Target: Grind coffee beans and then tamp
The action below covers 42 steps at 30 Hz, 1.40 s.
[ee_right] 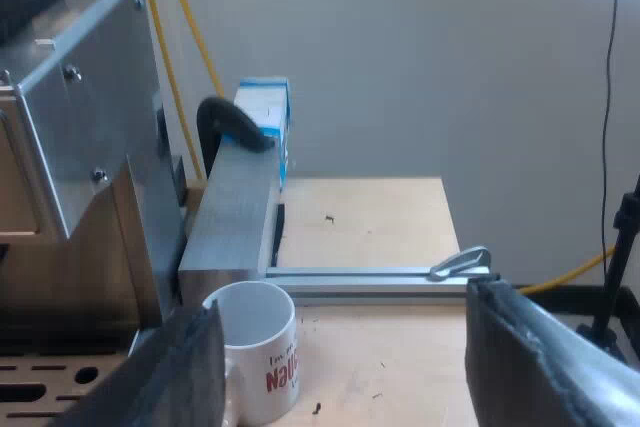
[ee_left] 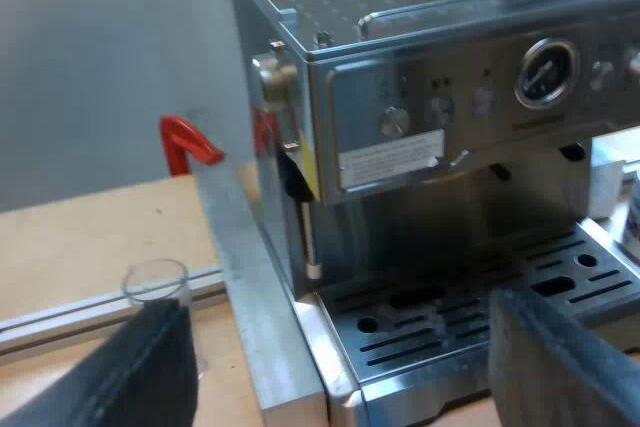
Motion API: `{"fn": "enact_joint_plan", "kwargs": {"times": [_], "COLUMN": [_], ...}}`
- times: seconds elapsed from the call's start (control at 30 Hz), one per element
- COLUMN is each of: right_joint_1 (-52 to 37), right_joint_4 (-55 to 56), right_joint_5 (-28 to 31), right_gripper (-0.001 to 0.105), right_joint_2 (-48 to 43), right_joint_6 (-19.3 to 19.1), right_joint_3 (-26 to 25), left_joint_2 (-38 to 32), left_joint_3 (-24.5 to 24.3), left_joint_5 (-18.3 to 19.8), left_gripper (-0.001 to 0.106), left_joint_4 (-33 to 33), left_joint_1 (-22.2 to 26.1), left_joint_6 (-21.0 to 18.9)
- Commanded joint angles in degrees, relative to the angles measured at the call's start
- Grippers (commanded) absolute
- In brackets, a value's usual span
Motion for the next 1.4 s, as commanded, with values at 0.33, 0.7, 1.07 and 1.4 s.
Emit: {"fn": "enact_joint_plan", "kwargs": {"times": [0.33,0.7,1.07,1.4], "right_joint_1": [-0.31,-0.31,-0.31,-0.31], "right_joint_4": [0.77,-4.13,-6.75,-6.59], "right_joint_5": [-2.66,-4.68,-8.09,-8.08], "right_gripper": [0.055,0.055,0.055,0.055], "right_joint_2": [-4.7,-4.7,-4.7,-4.6], "right_joint_6": [-0.55,-0.71,-0.71,-0.71], "right_joint_3": [-0.67,1.45,8.74,14.36], "left_joint_2": [-8.95,-8.96,-8.85,-8.85], "left_joint_3": [-0.97,2.13,12.52,19.46], "left_joint_5": [-2.24,-11.35,-12.85,-12.41], "left_gripper": [0.064,0.064,0.064,0.064], "left_joint_4": [4.85,2.5,-7.43,-7.53], "left_joint_1": [-0.31,-0.31,-0.31,-0.31], "left_joint_6": [0.13,-1.4,-1.39,-1.39]}}
